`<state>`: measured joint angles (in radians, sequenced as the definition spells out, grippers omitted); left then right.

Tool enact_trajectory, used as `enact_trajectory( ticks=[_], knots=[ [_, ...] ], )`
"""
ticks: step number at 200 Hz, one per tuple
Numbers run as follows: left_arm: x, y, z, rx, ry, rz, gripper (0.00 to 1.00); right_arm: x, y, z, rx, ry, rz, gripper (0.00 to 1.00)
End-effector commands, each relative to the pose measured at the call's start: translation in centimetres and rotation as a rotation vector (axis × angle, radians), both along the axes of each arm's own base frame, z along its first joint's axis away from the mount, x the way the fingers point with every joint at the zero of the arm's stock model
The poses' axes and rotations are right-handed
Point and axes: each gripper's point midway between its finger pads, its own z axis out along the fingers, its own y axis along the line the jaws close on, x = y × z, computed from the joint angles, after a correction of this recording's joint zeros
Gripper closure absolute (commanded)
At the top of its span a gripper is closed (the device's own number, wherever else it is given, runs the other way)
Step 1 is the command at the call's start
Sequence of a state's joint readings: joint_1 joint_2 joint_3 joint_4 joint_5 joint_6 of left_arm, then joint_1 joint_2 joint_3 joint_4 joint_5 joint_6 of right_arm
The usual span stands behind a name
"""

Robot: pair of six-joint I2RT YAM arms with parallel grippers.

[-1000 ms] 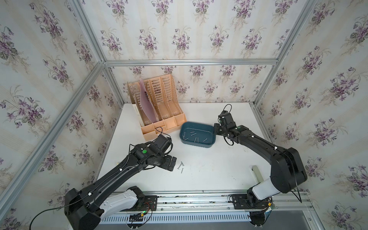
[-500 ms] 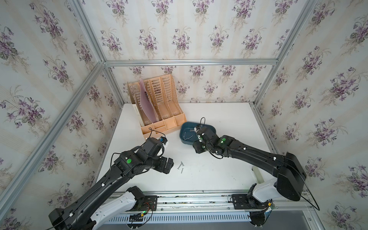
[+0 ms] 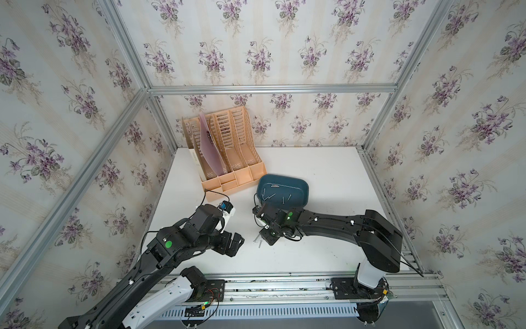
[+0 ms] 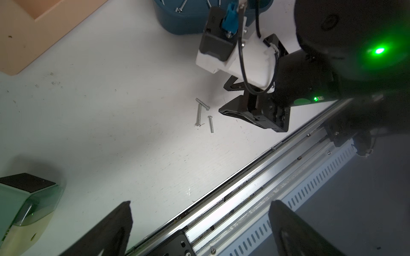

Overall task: Put the screws on the desktop into the storage box
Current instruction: Pick up the screw from the center of the board.

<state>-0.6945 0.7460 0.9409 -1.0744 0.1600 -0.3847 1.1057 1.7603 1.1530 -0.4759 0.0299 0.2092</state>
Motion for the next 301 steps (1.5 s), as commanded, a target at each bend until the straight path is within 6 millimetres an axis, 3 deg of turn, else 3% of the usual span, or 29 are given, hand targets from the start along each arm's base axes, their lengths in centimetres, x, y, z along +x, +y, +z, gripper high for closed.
enact_trajectory(
  ticks=[1,94,165,248,301],
  knots=[
    [-0.1,-0.2,-0.2,-0.003,0.002,-0.013,0.01,-0.1,0.3,-0.4,-0.014,0.000,0.018,0.52],
    [0.1,0.0,-0.4,0.002,0.000,0.003,0.01,0.4,1.9,-2.7,-0.074,0.005,0.019,0.58],
    [0.2,0.2,-0.5,0.008,-0.004,0.013,0.01,0.6,1.3,-4.4,-0.152,-0.009,0.009,0.65],
    [0.2,0.2,-0.5,0.005,-0.008,0.017,0.01,0.9,-0.5,-5.9,-0.237,-0.023,-0.020,0.92],
    [0.2,0.2,-0.5,0.008,-0.005,0.020,0.01,3.1,-3.2,-5.3,-0.226,-0.051,-0.103,1.00]
  ],
)
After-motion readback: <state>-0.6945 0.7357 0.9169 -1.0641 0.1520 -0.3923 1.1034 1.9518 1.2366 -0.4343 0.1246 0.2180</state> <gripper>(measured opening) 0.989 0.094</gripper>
